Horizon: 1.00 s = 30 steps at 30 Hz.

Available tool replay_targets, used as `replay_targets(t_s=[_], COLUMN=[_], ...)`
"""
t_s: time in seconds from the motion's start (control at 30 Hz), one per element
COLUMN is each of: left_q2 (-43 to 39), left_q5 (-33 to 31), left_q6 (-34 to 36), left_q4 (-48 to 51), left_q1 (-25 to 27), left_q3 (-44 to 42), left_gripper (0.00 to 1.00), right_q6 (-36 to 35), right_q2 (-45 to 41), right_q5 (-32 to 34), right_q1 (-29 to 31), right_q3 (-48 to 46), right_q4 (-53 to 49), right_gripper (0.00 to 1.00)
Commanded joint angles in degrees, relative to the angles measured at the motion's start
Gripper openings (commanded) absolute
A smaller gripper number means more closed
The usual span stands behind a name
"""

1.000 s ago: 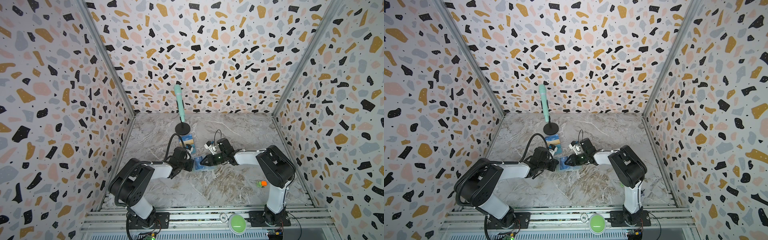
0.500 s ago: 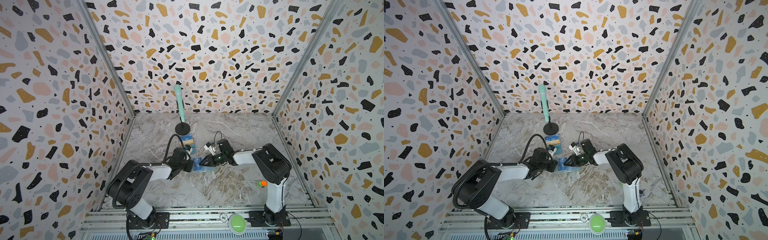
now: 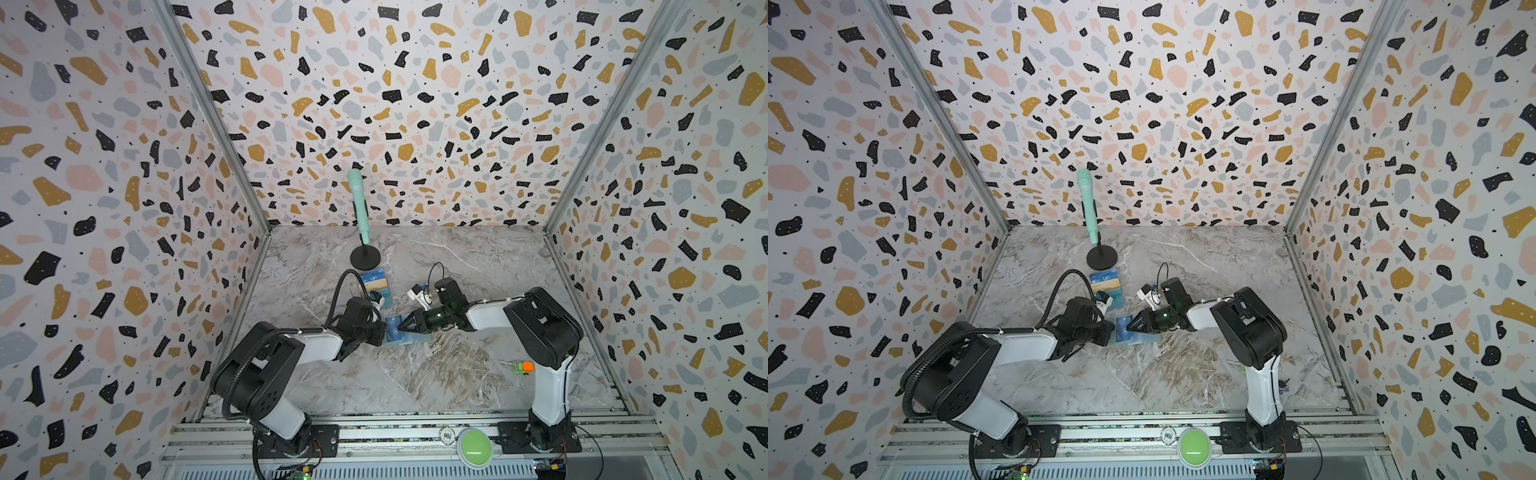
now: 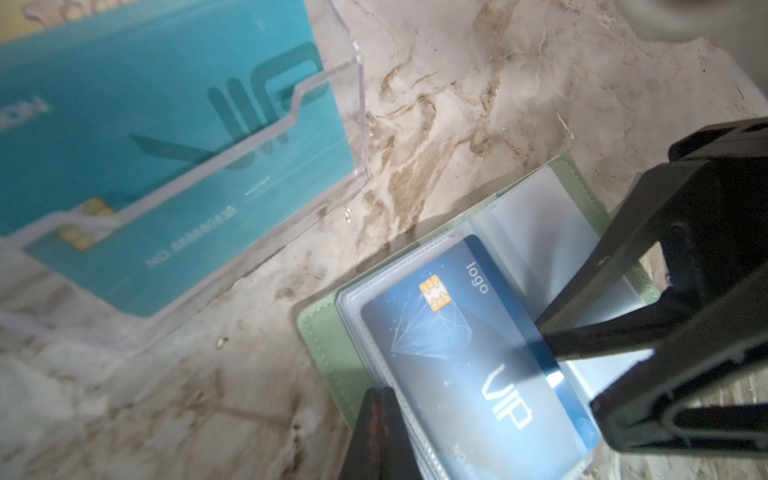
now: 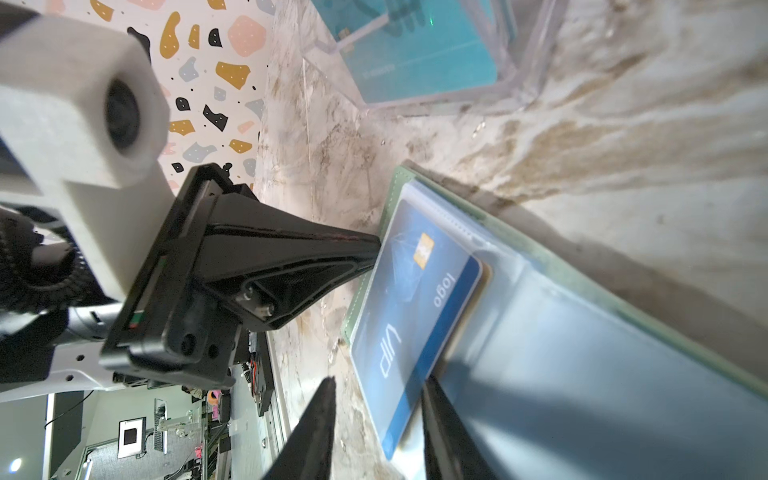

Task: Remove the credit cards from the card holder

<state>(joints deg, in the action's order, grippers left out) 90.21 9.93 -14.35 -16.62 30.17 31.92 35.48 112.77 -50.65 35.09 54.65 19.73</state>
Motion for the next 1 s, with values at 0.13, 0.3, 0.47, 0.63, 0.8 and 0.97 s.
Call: replay_targets(t_s=[0.13, 0.3, 0.47, 0.63, 0.8, 0.97], left_q2=[-0.4, -0.4, -0.5, -0.3, -0.1, 0.2], left_q5=[0.7, 0.5, 0.3, 0.4, 0.5, 0.8], left_q6=[0.4, 0.6, 0.6, 0.6, 0.6, 0.4], left_q4=[1.2, 1.6, 1.8, 1.9, 1.9, 1.6], left_q1=[0.9, 0.9, 0.9, 0.9, 0.9, 1.0], left_q3=[-1.3, -1.3, -1.2, -1.0, -0.6, -0.6], left_gripper=[0.0, 0.0, 0.0, 0.0, 0.0, 0.0], right_q6=[-2.1, -2.6, -2.6, -2.6, -2.4, -1.9], right_q2=[-3.5, -3.7, -3.4, -3.1, -2.1, -0.8], right_q5=[-1.7, -2.6, -3.0, -3.8, -4.7, -4.9], right_q1=[-1.0, -1.1, -1.1, -1.1, -1.0, -0.2], right_q3=[-0.6, -0.5, -0.2, 0.2, 1.0, 2.2], right_q4=[-0.7, -1.3, -1.3, -1.3, -1.0, -0.8], right_gripper=[0.36, 0.36, 0.37, 0.38, 0.37, 0.34])
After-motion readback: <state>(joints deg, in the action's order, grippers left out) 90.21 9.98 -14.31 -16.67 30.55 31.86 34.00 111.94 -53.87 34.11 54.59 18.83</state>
